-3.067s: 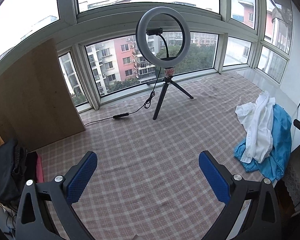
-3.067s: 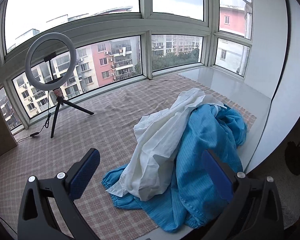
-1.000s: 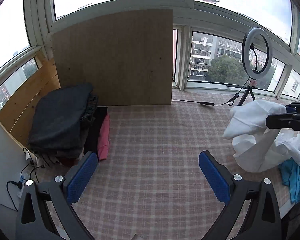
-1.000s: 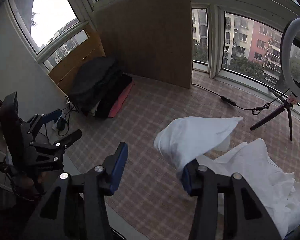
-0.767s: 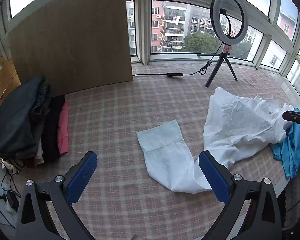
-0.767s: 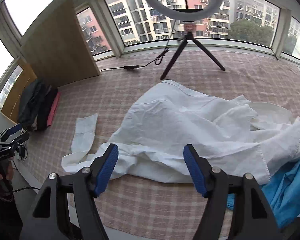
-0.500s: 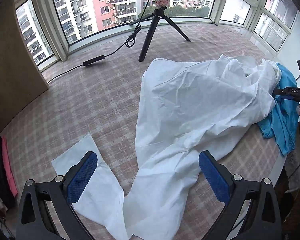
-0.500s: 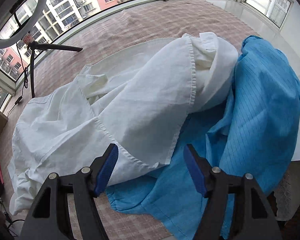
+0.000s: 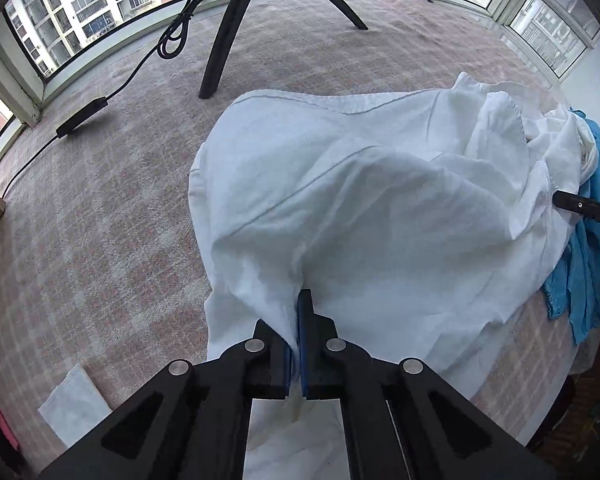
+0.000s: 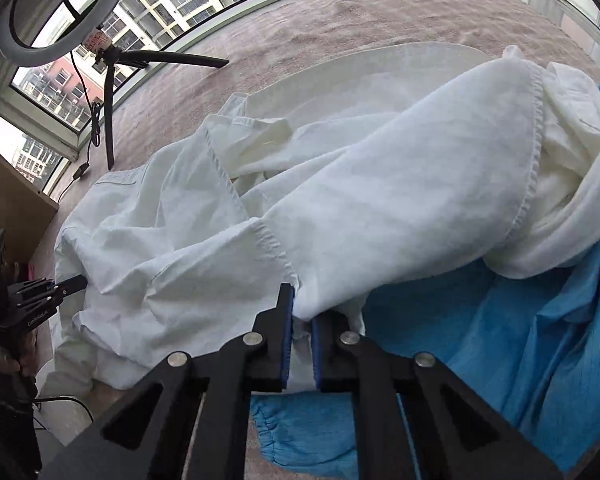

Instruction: Fold clothes

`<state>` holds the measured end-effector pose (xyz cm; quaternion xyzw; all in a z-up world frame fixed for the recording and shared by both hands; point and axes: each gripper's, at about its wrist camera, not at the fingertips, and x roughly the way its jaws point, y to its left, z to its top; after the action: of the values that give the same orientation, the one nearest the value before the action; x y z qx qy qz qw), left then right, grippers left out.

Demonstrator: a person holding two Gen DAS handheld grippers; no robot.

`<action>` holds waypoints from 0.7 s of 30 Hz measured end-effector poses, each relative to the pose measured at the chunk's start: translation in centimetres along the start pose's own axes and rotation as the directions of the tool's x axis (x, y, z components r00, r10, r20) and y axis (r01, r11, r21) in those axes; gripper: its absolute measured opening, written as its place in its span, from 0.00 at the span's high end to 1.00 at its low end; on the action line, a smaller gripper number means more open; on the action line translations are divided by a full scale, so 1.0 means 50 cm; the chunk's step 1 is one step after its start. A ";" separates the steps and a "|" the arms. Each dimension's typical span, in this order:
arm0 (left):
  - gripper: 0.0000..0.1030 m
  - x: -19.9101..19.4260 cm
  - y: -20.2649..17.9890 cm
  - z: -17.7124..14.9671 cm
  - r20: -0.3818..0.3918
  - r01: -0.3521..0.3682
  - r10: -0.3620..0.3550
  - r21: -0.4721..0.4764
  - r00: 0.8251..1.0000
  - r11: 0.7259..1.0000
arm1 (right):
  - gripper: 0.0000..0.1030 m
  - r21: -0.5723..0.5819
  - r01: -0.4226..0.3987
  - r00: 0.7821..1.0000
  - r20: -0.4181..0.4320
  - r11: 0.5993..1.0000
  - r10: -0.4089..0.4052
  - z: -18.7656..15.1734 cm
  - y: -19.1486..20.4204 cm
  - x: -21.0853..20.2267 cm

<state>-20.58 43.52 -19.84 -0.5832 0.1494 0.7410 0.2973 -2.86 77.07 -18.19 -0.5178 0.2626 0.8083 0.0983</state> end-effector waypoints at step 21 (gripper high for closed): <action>0.66 -0.417 0.522 -0.383 0.076 -0.439 0.469 -0.250 0.880 0.863 | 0.74 -0.420 -0.325 0.934 -0.284 0.848 0.217 -0.202 0.541 -0.165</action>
<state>-18.80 6.75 -8.53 -0.5101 0.1772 0.8399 0.0554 -2.93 49.87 -5.43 -0.5723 0.1437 0.7885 -0.1734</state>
